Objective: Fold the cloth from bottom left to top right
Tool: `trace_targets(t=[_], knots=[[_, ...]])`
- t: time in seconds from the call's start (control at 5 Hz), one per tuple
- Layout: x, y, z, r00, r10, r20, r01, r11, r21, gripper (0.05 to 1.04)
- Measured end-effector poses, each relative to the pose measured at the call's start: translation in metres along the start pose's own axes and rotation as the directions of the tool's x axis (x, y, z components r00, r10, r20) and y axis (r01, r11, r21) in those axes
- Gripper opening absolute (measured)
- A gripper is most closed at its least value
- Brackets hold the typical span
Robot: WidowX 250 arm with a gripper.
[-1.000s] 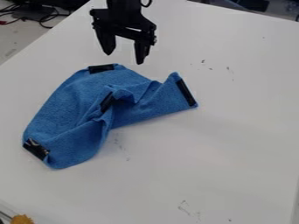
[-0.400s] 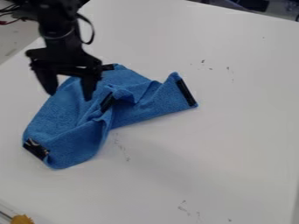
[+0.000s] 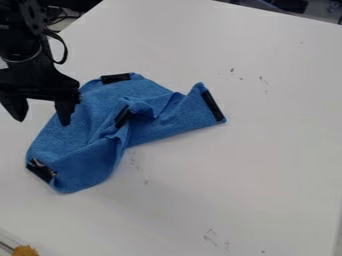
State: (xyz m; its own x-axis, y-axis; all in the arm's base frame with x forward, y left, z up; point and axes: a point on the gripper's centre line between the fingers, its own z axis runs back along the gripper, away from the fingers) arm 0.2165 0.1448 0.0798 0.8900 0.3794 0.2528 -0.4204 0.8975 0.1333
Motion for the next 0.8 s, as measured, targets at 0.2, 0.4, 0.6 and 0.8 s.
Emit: trace_targets(t=[0.2, 0.4, 0.6, 0.8], knots=[[-0.012, -0.003, -0.018, 0.998, 0.024, -0.051, -0.026, 0.998, -0.051, 1.0], [-0.027, -0.009, -0.027, 0.995, 0.072, -0.068, -0.077, 0.995, -0.068, 1.0], [-0.033, -0.009, -0.027, 0.992, 0.076, -0.099, -0.082, 0.994, -0.065, 1.0], [-0.042, -0.01, -0.033, 0.991, 0.09, -0.102, -0.097, 0.993, -0.061, 1.0]])
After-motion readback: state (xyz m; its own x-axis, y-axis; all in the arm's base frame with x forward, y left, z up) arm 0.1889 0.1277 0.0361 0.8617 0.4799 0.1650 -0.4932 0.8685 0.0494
